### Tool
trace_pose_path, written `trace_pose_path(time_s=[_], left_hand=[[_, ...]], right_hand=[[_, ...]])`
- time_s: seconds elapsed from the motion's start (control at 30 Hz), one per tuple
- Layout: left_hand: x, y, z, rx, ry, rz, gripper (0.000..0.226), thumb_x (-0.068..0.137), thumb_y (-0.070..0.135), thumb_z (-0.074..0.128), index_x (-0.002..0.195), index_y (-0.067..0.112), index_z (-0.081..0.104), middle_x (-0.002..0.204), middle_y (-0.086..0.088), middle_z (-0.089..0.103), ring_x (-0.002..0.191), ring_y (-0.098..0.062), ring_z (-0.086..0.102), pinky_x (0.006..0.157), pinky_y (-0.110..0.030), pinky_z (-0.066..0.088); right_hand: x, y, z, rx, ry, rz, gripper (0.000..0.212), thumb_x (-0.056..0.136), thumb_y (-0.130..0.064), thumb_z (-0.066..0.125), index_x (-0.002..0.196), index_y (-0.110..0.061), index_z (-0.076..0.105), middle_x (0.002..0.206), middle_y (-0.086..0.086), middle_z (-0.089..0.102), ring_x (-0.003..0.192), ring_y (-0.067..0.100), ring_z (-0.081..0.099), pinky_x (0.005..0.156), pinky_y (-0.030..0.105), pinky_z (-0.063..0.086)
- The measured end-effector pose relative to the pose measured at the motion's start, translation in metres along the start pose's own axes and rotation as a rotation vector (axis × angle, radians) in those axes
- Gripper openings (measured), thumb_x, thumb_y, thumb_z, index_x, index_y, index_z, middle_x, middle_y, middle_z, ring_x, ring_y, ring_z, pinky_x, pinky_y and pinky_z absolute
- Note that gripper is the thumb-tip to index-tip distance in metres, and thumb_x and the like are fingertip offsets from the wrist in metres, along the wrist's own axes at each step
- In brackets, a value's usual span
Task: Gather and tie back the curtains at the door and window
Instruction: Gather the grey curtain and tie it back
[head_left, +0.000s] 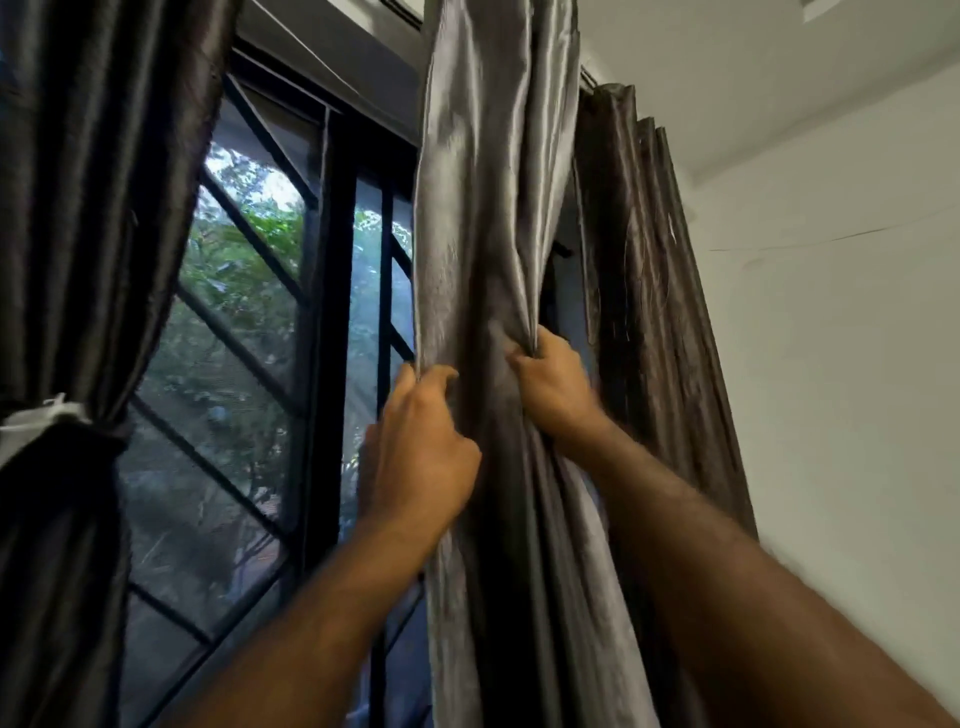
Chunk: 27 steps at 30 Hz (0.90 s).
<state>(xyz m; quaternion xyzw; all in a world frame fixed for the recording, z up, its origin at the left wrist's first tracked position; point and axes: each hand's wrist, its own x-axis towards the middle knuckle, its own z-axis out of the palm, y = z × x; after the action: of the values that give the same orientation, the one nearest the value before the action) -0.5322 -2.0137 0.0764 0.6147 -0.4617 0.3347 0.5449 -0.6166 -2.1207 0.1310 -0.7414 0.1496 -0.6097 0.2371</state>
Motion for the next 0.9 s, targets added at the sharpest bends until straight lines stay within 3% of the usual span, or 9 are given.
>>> trace_pose_path(time_s=[0.13, 0.3, 0.43, 0.53, 0.63, 0.73, 0.8, 0.9], left_hand=[[0.009, -0.02, -0.045, 0.098, 0.112, 0.015, 0.05, 0.076, 0.002, 0.055, 0.12, 0.026, 0.056, 0.122, -0.006, 0.053, 0.103, -0.04, 0.059, 0.079, -0.047, 0.05], [0.017, -0.027, -0.084, 0.062, 0.297, 0.022, 0.026, 0.082, 0.023, 0.065, 0.105, 0.024, 0.051, 0.106, -0.01, 0.063, 0.093, -0.038, 0.061, 0.067, -0.038, 0.036], [-0.009, -0.008, -0.063, 0.09, 0.087, 0.005, 0.039, 0.077, 0.01, 0.059, 0.11, 0.027, 0.049, 0.113, -0.006, 0.058, 0.097, -0.04, 0.06, 0.069, -0.043, 0.045], [-0.024, -0.001, -0.044, 0.15, 0.045, 0.042, 0.053, 0.075, 0.003, 0.057, 0.121, 0.028, 0.045, 0.121, -0.002, 0.051, 0.099, -0.037, 0.06, 0.074, -0.046, 0.047], [-0.03, -0.002, -0.034, 0.216, 0.016, 0.042, 0.06, 0.08, 0.007, 0.063, 0.131, 0.026, 0.04, 0.129, -0.004, 0.046, 0.1, -0.035, 0.062, 0.071, -0.045, 0.049], [-0.039, -0.001, -0.027, 0.258, -0.029, 0.077, 0.068, 0.079, 0.01, 0.068, 0.136, 0.025, 0.033, 0.131, -0.005, 0.044, 0.099, -0.035, 0.063, 0.067, -0.042, 0.047], [-0.047, 0.004, -0.019, 0.261, -0.069, 0.138, 0.078, 0.079, 0.012, 0.07, 0.141, 0.023, 0.023, 0.132, -0.007, 0.047, 0.099, -0.033, 0.064, 0.066, -0.039, 0.045], [-0.057, 0.011, -0.009, 0.309, -0.129, 0.207, 0.092, 0.084, 0.017, 0.068, 0.146, 0.022, 0.0, 0.124, -0.012, 0.056, 0.087, -0.031, 0.066, 0.062, -0.04, 0.045]], right_hand=[[-0.006, -0.069, 0.058, 0.112, 0.053, -0.159, 0.03, 0.099, -0.018, 0.052, 0.125, -0.008, 0.063, 0.124, 0.019, 0.067, 0.118, 0.036, 0.059, 0.101, 0.048, 0.048], [-0.031, -0.115, 0.077, 0.106, 0.036, -0.317, 0.027, 0.097, -0.028, 0.052, 0.111, -0.009, 0.065, 0.109, 0.015, 0.071, 0.104, 0.034, 0.064, 0.084, 0.041, 0.051], [-0.04, -0.071, 0.047, -0.045, -0.034, -0.169, 0.025, 0.097, -0.024, 0.049, 0.113, -0.013, 0.064, 0.107, 0.01, 0.071, 0.098, 0.028, 0.066, 0.083, 0.041, 0.053], [-0.043, -0.037, 0.021, -0.04, 0.006, -0.028, 0.023, 0.101, -0.028, 0.05, 0.114, -0.016, 0.064, 0.104, 0.005, 0.071, 0.096, 0.025, 0.068, 0.081, 0.04, 0.058], [-0.043, -0.027, 0.002, 0.108, -0.025, -0.005, 0.022, 0.102, -0.028, 0.053, 0.112, -0.013, 0.066, 0.103, 0.008, 0.074, 0.096, 0.025, 0.072, 0.088, 0.046, 0.059], [-0.043, -0.029, -0.007, 0.031, 0.0, -0.05, 0.024, 0.101, -0.03, 0.055, 0.109, -0.01, 0.067, 0.102, 0.01, 0.073, 0.093, 0.026, 0.071, 0.087, 0.05, 0.058], [-0.047, -0.029, -0.001, -0.006, -0.014, -0.072, 0.02, 0.1, -0.038, 0.054, 0.095, -0.02, 0.062, 0.089, 0.0, 0.068, 0.079, 0.014, 0.067, 0.073, 0.04, 0.057], [-0.059, -0.03, 0.011, -0.005, -0.051, -0.034, 0.033, 0.093, -0.064, 0.049, 0.079, -0.034, 0.047, 0.077, -0.013, 0.056, 0.066, 0.0, 0.055, 0.061, 0.02, 0.04]])
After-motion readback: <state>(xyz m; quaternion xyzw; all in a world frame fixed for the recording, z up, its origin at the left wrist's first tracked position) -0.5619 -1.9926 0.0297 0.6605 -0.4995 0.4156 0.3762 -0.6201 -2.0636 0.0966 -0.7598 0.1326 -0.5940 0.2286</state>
